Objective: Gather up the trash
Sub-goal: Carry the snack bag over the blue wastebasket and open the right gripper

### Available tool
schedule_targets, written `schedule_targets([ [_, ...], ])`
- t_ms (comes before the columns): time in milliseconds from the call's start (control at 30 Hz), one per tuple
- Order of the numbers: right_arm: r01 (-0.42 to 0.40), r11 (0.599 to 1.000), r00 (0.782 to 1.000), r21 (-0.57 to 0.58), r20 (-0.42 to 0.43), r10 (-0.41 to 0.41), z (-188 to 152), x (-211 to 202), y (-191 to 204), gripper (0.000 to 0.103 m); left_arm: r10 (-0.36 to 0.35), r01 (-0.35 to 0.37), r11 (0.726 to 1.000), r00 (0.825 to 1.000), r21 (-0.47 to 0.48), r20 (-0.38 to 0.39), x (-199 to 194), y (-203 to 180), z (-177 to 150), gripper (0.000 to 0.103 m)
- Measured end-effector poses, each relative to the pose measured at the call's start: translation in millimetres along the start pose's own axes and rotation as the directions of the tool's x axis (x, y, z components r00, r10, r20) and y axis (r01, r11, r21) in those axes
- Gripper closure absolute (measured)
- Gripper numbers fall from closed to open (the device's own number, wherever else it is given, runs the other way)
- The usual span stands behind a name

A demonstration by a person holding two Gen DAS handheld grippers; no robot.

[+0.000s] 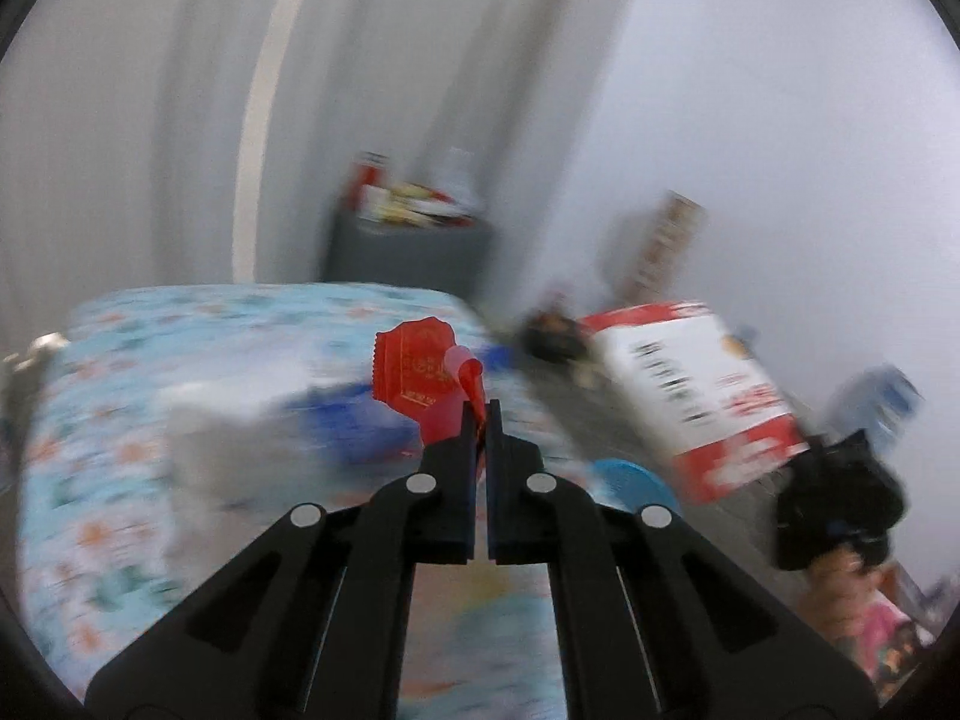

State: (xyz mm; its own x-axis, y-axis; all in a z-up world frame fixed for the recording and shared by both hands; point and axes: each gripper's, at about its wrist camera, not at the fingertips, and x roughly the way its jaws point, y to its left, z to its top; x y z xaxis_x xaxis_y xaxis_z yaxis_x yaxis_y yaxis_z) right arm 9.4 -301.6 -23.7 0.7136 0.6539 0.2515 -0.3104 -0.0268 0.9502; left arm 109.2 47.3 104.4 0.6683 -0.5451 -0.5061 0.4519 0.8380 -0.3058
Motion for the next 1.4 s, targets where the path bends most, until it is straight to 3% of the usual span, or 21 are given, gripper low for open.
schedule_targets([
  [100,0.118,0.992,0.988,-0.046,0.107,-0.112,20,-49,-2,0.098,-0.134,0.137,0.99,0.986,0.026,-0.103,51,-49,16,0.103],
  [167,0.217,0.973,0.964,-0.083,0.177,-0.2,33,-79,0,0.098,-0.197,0.205,0.978,0.964,0.03,-0.181,89,-82,25,0.103],
  [267,0.359,0.926,0.906,-0.113,0.279,-0.317,56,-119,-2,0.098,-0.262,0.288,0.957,0.916,0.042,-0.303,155,-135,28,0.103],
  [367,0.515,0.849,0.817,-0.116,0.366,-0.445,81,-151,-14,0.098,-0.288,0.35,0.933,0.86,0.077,-0.422,226,-189,22,0.103],
  [400,0.572,0.813,0.778,-0.11,0.388,-0.495,90,-160,-23,0.098,-0.285,0.364,0.927,0.84,0.089,-0.462,255,-207,16,0.103],
  [467,0.646,0.758,0.72,-0.093,0.405,-0.564,107,-170,-40,0.098,-0.262,0.369,0.923,0.809,0.11,-0.526,311,-233,-1,0.103],
  [633,0.779,0.627,0.586,-0.02,0.382,-0.715,157,-187,-117,0.098,-0.201,0.367,0.92,0.745,0.14,-0.636,419,-278,-43,0.102],
  [700,0.818,0.576,0.538,-0.01,0.37,-0.758,176,-182,-139,0.098,-0.185,0.363,0.924,0.703,0.122,-0.686,458,-286,-60,0.102],
  [767,0.857,0.515,0.486,-0.018,0.361,-0.796,192,-178,-163,0.098,-0.151,0.336,0.933,0.69,0.128,-0.708,484,-288,-79,0.101],
  [800,0.871,0.49,0.467,-0.025,0.349,-0.812,203,-177,-177,0.098,-0.133,0.333,0.933,0.674,0.139,-0.727,502,-290,-88,0.094],
  [833,0.892,0.452,0.433,-0.023,0.33,-0.839,214,-176,-193,0.096,-0.108,0.325,0.934,0.656,0.15,-0.747,517,-291,-98,0.088],
  [867,0.911,0.413,0.396,-0.015,0.317,-0.862,220,-172,-201,0.094,-0.07,0.304,0.937,0.644,0.171,-0.762,529,-292,-109,0.071],
  [900,0.926,0.378,0.365,-0.012,0.293,-0.884,229,-170,-213,0.089,-0.04,0.285,0.939,0.641,0.19,-0.766,539,-292,-116,0.059],
  [933,0.938,0.347,0.337,-0.01,0.263,-0.904,234,-165,-224,0.073,-0.02,0.269,0.941,0.65,0.205,-0.76,546,-292,-120,0.059],
  [967,0.957,0.291,0.282,0.009,0.221,-0.934,241,-166,-242,0.062,-0.015,0.26,0.943,0.658,0.209,-0.753,552,-289,-122,0.058],
  [1000,0.96,0.277,0.266,0.027,0.206,-0.942,244,-169,-249,0.062,-0.017,0.257,0.945,0.658,0.204,-0.753,553,-290,-122,0.057],
  [1100,0.945,0.316,0.292,0.085,0.217,-0.931,245,-178,-245,0.059,-0.056,0.273,0.949,0.637,0.157,-0.769,552,-291,-123,0.053],
  [1133,0.943,0.319,0.291,0.094,0.231,-0.928,236,-178,-236,0.056,-0.059,0.278,0.947,0.639,0.159,-0.767,550,-290,-120,0.052],
  [1267,0.93,0.338,0.288,0.143,0.288,-0.913,221,-189,-211,0.054,-0.057,0.292,0.935,0.682,0.2,-0.729,529,-297,-105,0.047],
  [1400,0.934,0.329,0.273,0.139,0.316,-0.909,195,-182,-183,0.054,-0.082,0.308,0.928,0.717,0.209,-0.692,487,-301,-77,0.045],
])
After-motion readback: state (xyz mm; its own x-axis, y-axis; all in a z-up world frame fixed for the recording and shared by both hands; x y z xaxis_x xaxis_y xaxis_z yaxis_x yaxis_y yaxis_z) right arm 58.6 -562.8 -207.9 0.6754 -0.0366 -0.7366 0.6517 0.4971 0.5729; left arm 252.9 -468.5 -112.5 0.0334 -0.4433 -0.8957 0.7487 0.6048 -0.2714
